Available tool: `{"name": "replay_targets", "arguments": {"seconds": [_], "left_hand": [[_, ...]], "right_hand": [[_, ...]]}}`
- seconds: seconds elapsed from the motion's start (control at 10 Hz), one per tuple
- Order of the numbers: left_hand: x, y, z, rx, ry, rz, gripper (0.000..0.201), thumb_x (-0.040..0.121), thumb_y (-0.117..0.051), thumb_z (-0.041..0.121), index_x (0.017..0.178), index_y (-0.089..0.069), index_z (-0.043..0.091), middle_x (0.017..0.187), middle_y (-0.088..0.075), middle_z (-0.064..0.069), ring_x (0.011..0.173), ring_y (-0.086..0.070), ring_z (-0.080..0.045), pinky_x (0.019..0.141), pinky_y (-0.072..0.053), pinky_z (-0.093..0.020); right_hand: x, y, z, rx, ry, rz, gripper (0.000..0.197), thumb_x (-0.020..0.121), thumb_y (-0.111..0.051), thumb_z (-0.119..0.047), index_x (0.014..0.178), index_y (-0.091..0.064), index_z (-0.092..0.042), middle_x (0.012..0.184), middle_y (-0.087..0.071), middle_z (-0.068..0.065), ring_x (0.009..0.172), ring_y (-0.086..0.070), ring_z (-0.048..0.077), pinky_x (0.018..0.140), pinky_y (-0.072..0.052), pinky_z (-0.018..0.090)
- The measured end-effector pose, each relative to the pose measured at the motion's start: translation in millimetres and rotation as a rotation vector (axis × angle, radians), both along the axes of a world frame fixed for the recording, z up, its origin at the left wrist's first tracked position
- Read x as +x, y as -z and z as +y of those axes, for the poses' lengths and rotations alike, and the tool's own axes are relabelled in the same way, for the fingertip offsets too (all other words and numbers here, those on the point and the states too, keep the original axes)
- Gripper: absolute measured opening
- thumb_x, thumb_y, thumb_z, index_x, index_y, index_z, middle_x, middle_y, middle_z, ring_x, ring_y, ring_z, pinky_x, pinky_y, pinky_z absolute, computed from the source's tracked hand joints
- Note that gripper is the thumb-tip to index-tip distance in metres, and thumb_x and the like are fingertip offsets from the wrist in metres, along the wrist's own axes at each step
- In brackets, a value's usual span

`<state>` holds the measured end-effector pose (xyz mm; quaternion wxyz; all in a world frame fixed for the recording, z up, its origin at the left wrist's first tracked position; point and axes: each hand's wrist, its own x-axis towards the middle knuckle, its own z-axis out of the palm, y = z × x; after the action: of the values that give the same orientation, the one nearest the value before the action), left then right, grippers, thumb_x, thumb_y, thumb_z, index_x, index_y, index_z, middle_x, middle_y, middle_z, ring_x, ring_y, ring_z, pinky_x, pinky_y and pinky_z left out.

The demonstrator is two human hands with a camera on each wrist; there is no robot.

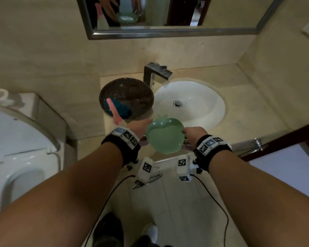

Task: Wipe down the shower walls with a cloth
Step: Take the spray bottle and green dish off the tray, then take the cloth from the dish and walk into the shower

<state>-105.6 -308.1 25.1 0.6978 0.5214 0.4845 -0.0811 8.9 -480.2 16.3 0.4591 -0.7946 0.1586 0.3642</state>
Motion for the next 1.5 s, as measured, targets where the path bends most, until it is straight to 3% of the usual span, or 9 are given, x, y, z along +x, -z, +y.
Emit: {"name": "replay_targets", "arguments": {"seconds": [0.3, 0.5, 0.7, 0.9, 1.0, 1.1, 1.2, 1.4, 1.5], "left_hand": [[4, 56, 5, 0.011, -0.082, 0.007, 0.034, 0.097, -0.068, 0.048, 0.105, -0.073, 0.015, 0.117, -0.073, -0.017, 0.106, -0.071, -0.038, 0.096, -0.058, -0.059], [3, 61, 9, 0.097, -0.018, 0.017, 0.037, 0.095, -0.068, 0.049, 0.095, -0.068, 0.012, 0.101, -0.074, -0.012, 0.094, -0.071, -0.030, 0.096, -0.060, -0.041], [16, 127, 29, 0.170, 0.074, 0.089, 0.073, 0.042, -0.062, 0.084, 0.083, -0.062, 0.024, 0.124, -0.072, -0.018, 0.117, -0.069, -0.037, 0.102, -0.056, -0.052], [-4, 39, 21, 0.112, 0.188, 0.062, 0.035, 0.092, -0.073, 0.051, 0.082, -0.058, 0.021, 0.097, -0.065, -0.007, 0.106, -0.064, -0.034, 0.106, -0.053, -0.052], [-22, -3, 28, 0.049, 0.239, 0.081, 0.025, 0.100, -0.069, 0.037, 0.094, -0.063, 0.013, 0.099, -0.061, -0.010, 0.099, -0.060, -0.030, 0.100, -0.054, -0.040], [-41, -44, 52, -0.012, 0.437, 0.014, 0.046, 0.104, -0.064, 0.028, 0.142, -0.056, 0.004, 0.130, -0.064, -0.017, 0.115, -0.064, -0.030, 0.105, -0.050, -0.033], [-53, -86, 84, -0.075, 0.511, 0.090, 0.042, 0.104, -0.064, 0.026, 0.132, -0.059, -0.005, 0.110, -0.071, -0.018, 0.090, -0.071, -0.026, 0.086, -0.063, -0.036], [-57, -142, 195, 0.165, 0.500, -0.050, 0.028, 0.108, -0.056, 0.027, 0.100, -0.068, 0.003, 0.079, -0.065, -0.009, 0.066, -0.063, -0.019, 0.065, -0.059, -0.030], [-49, -131, 237, 0.237, 0.358, -0.095, 0.024, 0.108, -0.057, 0.021, 0.090, -0.062, 0.006, 0.077, -0.059, -0.010, 0.065, -0.056, -0.020, 0.065, -0.052, -0.032]], "right_hand": [[10, 27, 10, -0.030, -0.232, 0.000, 0.013, 0.100, -0.055, -0.018, 0.088, -0.058, -0.017, 0.099, -0.065, 0.005, 0.093, -0.069, 0.024, 0.085, -0.062, 0.039], [16, 42, 20, -0.050, -0.353, -0.029, 0.022, 0.101, -0.053, -0.018, 0.080, -0.052, -0.025, 0.114, -0.062, 0.010, 0.116, -0.067, 0.030, 0.093, -0.060, 0.043], [14, 53, 22, -0.023, -0.346, 0.020, 0.013, 0.103, -0.051, -0.016, 0.091, -0.056, -0.021, 0.120, -0.060, 0.010, 0.120, -0.065, 0.030, 0.093, -0.059, 0.039], [26, 33, 29, -0.167, -0.357, -0.029, 0.020, 0.097, -0.057, -0.019, 0.079, -0.050, -0.022, 0.111, -0.055, 0.011, 0.104, -0.057, 0.028, 0.103, -0.053, 0.047], [49, 22, 46, -0.250, -0.341, -0.096, 0.018, 0.088, -0.063, -0.025, 0.080, -0.055, -0.011, 0.092, -0.054, 0.017, 0.089, -0.054, 0.032, 0.087, -0.051, 0.043], [66, -3, 78, -0.207, -0.337, -0.129, 0.033, 0.077, -0.070, -0.028, 0.095, -0.067, -0.002, 0.086, -0.059, 0.019, 0.077, -0.057, 0.034, 0.073, -0.049, 0.043], [51, -60, 125, -0.135, -0.364, -0.181, 0.028, 0.091, -0.067, -0.019, 0.116, -0.059, -0.010, 0.107, -0.059, 0.013, 0.094, -0.061, 0.032, 0.083, -0.056, 0.042], [39, -106, 212, -0.116, -0.591, -0.307, 0.012, 0.095, -0.065, -0.019, 0.107, -0.062, -0.015, 0.105, -0.064, 0.009, 0.094, -0.064, 0.026, 0.093, -0.060, 0.048], [28, -112, 241, -0.075, -0.634, -0.270, 0.013, 0.098, -0.063, -0.018, 0.109, -0.067, -0.011, 0.088, -0.063, 0.008, 0.071, -0.062, 0.024, 0.062, -0.055, 0.035]]}}
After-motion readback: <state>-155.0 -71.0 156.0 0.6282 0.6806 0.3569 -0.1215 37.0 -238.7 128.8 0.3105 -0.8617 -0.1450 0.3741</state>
